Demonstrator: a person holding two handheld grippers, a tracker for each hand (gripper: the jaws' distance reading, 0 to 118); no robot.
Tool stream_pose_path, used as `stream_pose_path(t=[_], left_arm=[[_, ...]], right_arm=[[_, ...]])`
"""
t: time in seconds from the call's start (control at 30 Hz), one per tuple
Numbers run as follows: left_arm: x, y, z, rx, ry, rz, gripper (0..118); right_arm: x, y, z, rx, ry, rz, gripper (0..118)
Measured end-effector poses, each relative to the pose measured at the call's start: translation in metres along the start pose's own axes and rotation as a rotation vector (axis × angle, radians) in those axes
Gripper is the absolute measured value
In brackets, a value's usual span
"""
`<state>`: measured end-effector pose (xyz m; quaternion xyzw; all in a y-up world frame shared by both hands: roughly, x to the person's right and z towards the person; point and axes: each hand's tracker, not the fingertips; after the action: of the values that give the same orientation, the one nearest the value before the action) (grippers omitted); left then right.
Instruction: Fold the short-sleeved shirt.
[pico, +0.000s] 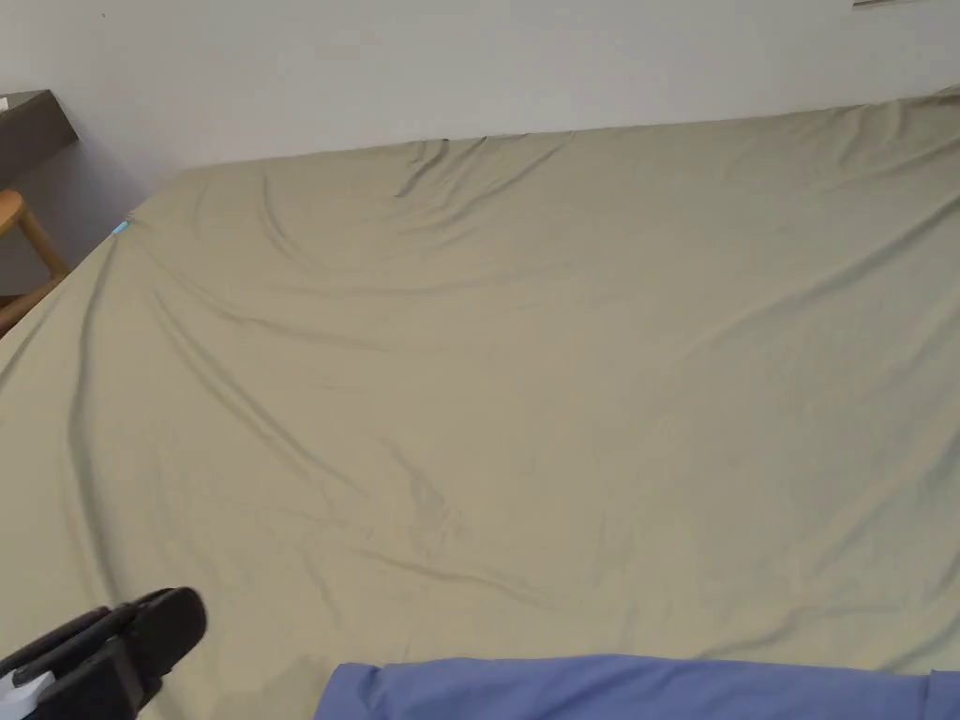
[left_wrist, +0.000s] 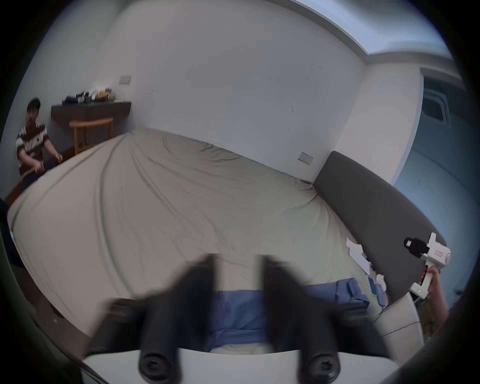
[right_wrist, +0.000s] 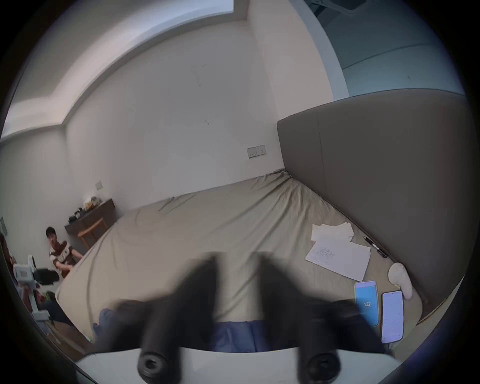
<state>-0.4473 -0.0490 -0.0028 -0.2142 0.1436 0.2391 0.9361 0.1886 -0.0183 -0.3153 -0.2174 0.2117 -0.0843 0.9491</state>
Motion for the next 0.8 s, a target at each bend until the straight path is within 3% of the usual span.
stream_pose_path(t=[0.07,0.17,0.37,0.43,0.53,0.57,0.63,0.67,0.7,0.8], left_arm=[[-0.01,-0.003,-0.009,-0.037,0.019,-0.003,0],[-0.032,-0.014,-0.035,-0.153,-0.09,0.145,0],[-0.092,-0.046,-0.114,-0.45,-0.215,0.344,0],[-0.107,-0.056,-0.132,-0.505,-0.204,0.365,0],[-0.139,-0.063,-0.149,-0.547,-0.311,0.436,0],[-0.145,-0.063,-0.152,-0.552,-0.319,0.449,6],[-0.158,-0.068,-0.157,-0.566,-0.352,0.43,97],[-0.164,-0.07,-0.161,-0.6,-0.389,0.425,118],[-0.17,-0.075,-0.168,-0.653,-0.4,0.44,112],[-0.165,-0.095,-0.185,-0.668,-0.354,0.479,114]], right_arm=[[0.005,-0.004,-0.002,-0.014,0.019,-0.04,1],[0.014,-0.017,-0.006,-0.054,0.071,-0.125,1],[0.006,-0.032,-0.013,-0.108,0.058,-0.065,1],[-0.005,-0.036,-0.016,-0.121,0.061,-0.078,1],[-0.011,-0.04,-0.021,-0.134,0.069,-0.112,1],[-0.013,-0.042,-0.024,-0.138,0.067,-0.111,1],[-0.019,-0.045,-0.03,-0.159,0.054,-0.089,1],[-0.023,-0.046,-0.03,-0.168,0.055,-0.079,1],[-0.026,-0.047,-0.031,-0.172,0.059,-0.074,1],[-0.036,-0.05,-0.035,-0.183,0.073,-0.064,1]])
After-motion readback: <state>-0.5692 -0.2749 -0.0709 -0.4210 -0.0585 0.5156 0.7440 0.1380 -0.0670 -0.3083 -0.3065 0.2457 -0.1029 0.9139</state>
